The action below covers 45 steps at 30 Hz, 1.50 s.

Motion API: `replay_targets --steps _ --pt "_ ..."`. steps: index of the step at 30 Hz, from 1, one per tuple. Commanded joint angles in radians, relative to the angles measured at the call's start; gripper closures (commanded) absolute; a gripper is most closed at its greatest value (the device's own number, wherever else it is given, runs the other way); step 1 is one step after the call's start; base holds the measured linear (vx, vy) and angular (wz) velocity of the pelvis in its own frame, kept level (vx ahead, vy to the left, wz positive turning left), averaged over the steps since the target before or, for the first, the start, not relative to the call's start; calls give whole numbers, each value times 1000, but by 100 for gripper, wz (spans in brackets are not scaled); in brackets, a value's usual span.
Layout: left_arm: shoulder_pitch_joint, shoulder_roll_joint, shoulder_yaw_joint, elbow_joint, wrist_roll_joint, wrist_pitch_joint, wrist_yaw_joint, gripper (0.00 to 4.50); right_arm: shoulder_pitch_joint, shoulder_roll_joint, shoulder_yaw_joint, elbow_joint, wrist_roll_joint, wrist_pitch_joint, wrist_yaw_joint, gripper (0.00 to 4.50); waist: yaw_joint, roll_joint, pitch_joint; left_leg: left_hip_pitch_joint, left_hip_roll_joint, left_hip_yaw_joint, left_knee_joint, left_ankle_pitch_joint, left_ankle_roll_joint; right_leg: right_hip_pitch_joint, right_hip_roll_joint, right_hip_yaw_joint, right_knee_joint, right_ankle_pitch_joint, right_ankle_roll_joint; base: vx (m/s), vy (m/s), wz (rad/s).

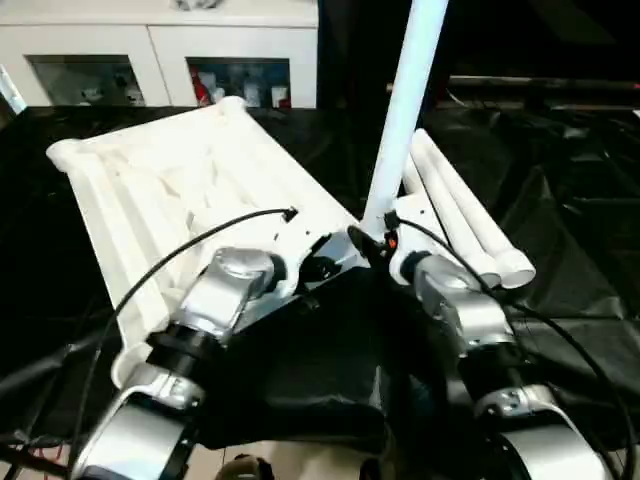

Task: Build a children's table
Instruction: Rotate leg to tighten

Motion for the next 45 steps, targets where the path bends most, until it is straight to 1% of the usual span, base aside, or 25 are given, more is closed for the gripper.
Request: replay_targets --steps 1,3,5,7,8,9,11,12,13,15,16,17,21,22,25,27,29,33,35,38,39,41,43,44,45 --pt "-47 -55 -20 -52 -25 -38 -11 450 4 75 86 20 21 31 77 85 5 -1 -83 29 49 -37 -77 -359 -7 33 -75 41 -94 -460 -158 0 0 0" --pt "-36 -44 -29 -61 -28 -50 -32 450 3 60 92 17 0 17 77 58 5 0 -83 26 49 -36 -77 -353 -6 35 -76 43 -91 -440 -168 0 0 0" --pt "-19 -26 -35 -81 -37 -59 -65 450 10 30 103 -10 -5 10 116 58 5 0 -82 24 49 -36 -78 -347 -2 37 -77 43 -90 -433 -173 0 0 0" --pt "-1 2 -40 -101 -43 -66 -102 450 30 -23 130 -64 0 8 214 58 5 -1 -84 23 51 -35 -78 -339 3 40 -76 45 -87 -418 -173 0 0 0" --pt "3 8 -42 -104 -42 -72 -111 450 34 -35 135 -76 0 8 235 58 9 0 -84 24 52 -34 -78 -329 8 41 -75 46 -86 -396 -177 0 0 0" --pt "10 20 -44 -110 -43 -81 -128 450 44 -58 145 -96 -1 9 278 58 8 0 -85 23 52 -31 -76 -317 14 40 -74 48 -82 -368 -189 0 0 0" --pt "28 48 -48 -125 -48 -91 -168 450 69 -121 180 -145 -4 1 384 58 13 -1 -86 21 54 -31 -76 -296 22 45 -74 48 -77 -335 -201 0 0 0" --pt "42 74 -51 -136 -53 -99 -203 450 92 -177 205 -187 2 -3 473 58 17 5 -87 21 54 -30 -74 -279 29 45 -74 50 -72 -306 -212 0 0 0" --pt "52 94 -56 -143 -55 -116 -231 450 105 -211 214 -213 6 -5 522 58 19 2 -85 21 54 -29 -75 -281 33 46 -72 49 -75 -309 -210 0 0 0" --pt "59 107 -59 -148 -57 -128 -250 450 113 -233 219 -229 9 -5 552 58 23 0 -88 21 56 -29 -74 -272 40 48 -73 51 -70 -289 -214 0 0 0" --pt "71 135 -62 -160 -65 -126 -287 450 127 -273 224 -261 26 8 616 58 26 4 -86 24 56 -28 -74 -274 41 44 -73 50 -72 -294 -221 0 0 0" --pt "77 149 -64 -165 -65 -134 -305 450 132 -290 227 -274 32 11 641 58 29 4 -86 25 57 -27 -73 -273 40 44 -72 51 -70 -292 -225 0 0 0" --pt "99 212 -65 -214 -98 -127 -410 450 145 -353 230 -310 47 29 722 58 31 4 -86 23 59 -29 -75 -274 36 47 -73 50 -67 -293 -229 0 0 0" --pt "100 216 -65 -216 -98 -126 -414 450 145 -354 230 -310 48 30 725 58 30 5 -85 22 59 -28 -76 -277 37 45 -73 50 -67 -298 -233 0 0 0" --pt "106 238 -68 -228 -105 -136 -453 450 143 -360 226 -312 56 32 738 90 32 7 -83 28 60 -29 -76 -304 23 41 -75 51 -73 -343 -227 0 0 0" --pt "109 249 -72 -233 -114 -139 -474 450 143 -361 225 -317 62 39 743 90 33 6 -82 28 59 -30 -78 -317 13 40 -74 50 -74 -362 -220 0 0 0" --pt "111 255 -73 -233 -113 -141 -484 450 146 -360 225 -328 66 49 755 124 35 7 -80 30 59 -30 -79 -327 10 39 -73 51 -75 -375 -213 0 0 0" --pt "113 259 -74 -234 -111 -142 -488 450 156 -356 237 -348 75 71 771 141 46 8 -81 33 61 -30 -80 -336 -2 36 -74 52 -76 -377 -211 0 0 0" --pt "112 258 -75 -233 -110 -142 -488 450 158 -353 238 -350 75 71 771 165 47 7 -81 30 60 -31 -81 -333 -5 38 -76 52 -75 -375 -207 0 0 0" --pt "110 253 -75 -228 -105 -141 -481 450 164 -341 237 -351 79 84 756 173 46 8 -82 31 60 -32 -81 -333 -6 38 -76 52 -75 -376 -207 0 0 0" --pt "107 248 -76 -224 -102 -139 -474 450 167 -330 234 -348 77 92 739 175 46 8 -81 29 60 -32 -81 -335 -5 37 -76 52 -75 -379 -207 0 0 0" --pt "93 220 -73 -203 -88 -126 -422 450 163 -280 219 -310 47 108 634 175 44 8 -80 29 59 -32 -82 -336 -11 35 -75 52 -76 -385 -207 0 0 0" --pt "83 202 -70 -190 -81 -119 -393 450 157 -253 207 -286 36 111 578 175 41 5 -80 31 57 -35 -82 -355 -22 35 -77 50 -80 -430 -190 0 0 0" --pt "54 153 -56 -154 -67 -97 -311 450 142 -194 179 -230 22 113 459 175 39 5 -79 31 57 -34 -82 -359 -23 35 -78 50 -83 -441 -187 0 0 0" --pt "40 129 -48 -136 -60 -85 -269 450 135 -166 165 -202 16 114 401 175 33 7 -75 35 54 -36 -80 -385 -36 28 -79 48 -89 -487 -181 0 0 0"
